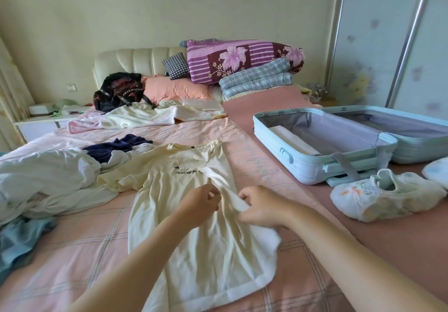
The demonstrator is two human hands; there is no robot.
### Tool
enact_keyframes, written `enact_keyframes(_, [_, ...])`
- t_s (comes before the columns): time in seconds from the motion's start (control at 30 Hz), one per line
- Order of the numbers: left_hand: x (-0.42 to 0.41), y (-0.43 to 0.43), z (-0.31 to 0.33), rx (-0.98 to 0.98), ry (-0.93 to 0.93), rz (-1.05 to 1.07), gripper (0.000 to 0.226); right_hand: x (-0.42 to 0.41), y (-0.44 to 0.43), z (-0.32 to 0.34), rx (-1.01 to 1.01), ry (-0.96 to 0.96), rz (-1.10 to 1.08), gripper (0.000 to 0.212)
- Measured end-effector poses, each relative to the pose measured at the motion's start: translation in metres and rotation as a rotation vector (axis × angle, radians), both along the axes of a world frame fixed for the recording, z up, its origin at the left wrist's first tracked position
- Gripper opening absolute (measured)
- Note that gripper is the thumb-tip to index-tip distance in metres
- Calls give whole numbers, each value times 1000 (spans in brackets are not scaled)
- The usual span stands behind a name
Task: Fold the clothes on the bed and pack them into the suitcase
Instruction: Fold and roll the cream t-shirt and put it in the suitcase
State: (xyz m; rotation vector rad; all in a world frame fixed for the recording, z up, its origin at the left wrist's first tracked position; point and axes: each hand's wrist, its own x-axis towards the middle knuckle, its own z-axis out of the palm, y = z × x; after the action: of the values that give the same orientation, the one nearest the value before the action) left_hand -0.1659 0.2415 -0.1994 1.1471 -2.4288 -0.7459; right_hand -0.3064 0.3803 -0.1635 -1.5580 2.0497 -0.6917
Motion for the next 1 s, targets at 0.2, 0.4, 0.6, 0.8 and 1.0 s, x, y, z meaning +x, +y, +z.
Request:
enact_keyframes(0.2, [29, 27, -11, 361, 101, 150, 42, 30, 17, -15, 186, -212, 245, 13])
enact_keyframes(0.4, [52, 44, -14, 325, 90, 137, 48, 25, 30, -31, 166, 177, 243, 44])
enact_keyframes(0.6, [68, 55, -8, 64, -288, 134, 48, 34, 34, -46, 29, 472, 321, 16])
enact_keyframes(0.8, [75, 74, -12, -405, -29, -399, 30, 21, 46, -56, -229, 311, 196, 12])
enact_keyframes(1.0, [73, 74, -27, -409, -134, -322, 16, 11, 51, -62, -180, 342, 94, 31])
